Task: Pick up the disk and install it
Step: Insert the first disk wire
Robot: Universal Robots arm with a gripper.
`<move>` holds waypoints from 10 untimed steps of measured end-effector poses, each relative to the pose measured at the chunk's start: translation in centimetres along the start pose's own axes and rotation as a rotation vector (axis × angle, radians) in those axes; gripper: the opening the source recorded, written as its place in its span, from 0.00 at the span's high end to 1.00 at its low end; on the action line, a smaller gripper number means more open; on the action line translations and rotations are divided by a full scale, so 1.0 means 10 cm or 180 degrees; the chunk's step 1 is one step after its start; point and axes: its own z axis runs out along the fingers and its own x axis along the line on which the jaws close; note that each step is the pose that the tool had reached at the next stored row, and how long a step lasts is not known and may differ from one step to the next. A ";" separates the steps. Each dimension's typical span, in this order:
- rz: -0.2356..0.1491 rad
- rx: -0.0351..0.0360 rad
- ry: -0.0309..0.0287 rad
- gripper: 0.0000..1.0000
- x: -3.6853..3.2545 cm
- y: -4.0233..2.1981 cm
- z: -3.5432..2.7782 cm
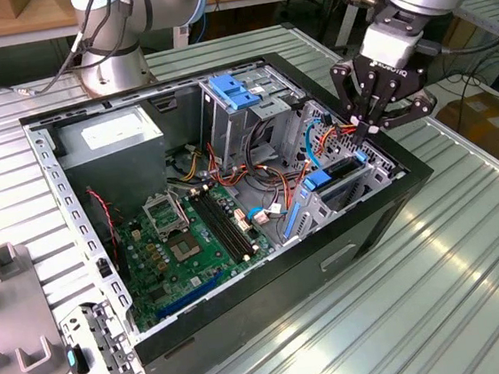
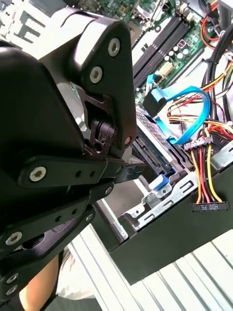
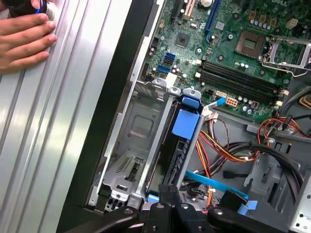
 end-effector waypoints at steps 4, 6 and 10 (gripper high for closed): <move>-0.0130 0.0001 -0.0002 0.89 0.010 -0.031 0.001; -0.0200 0.0003 -0.0003 0.89 0.015 -0.047 0.003; -0.0266 0.0006 -0.0003 0.89 0.036 -0.112 0.004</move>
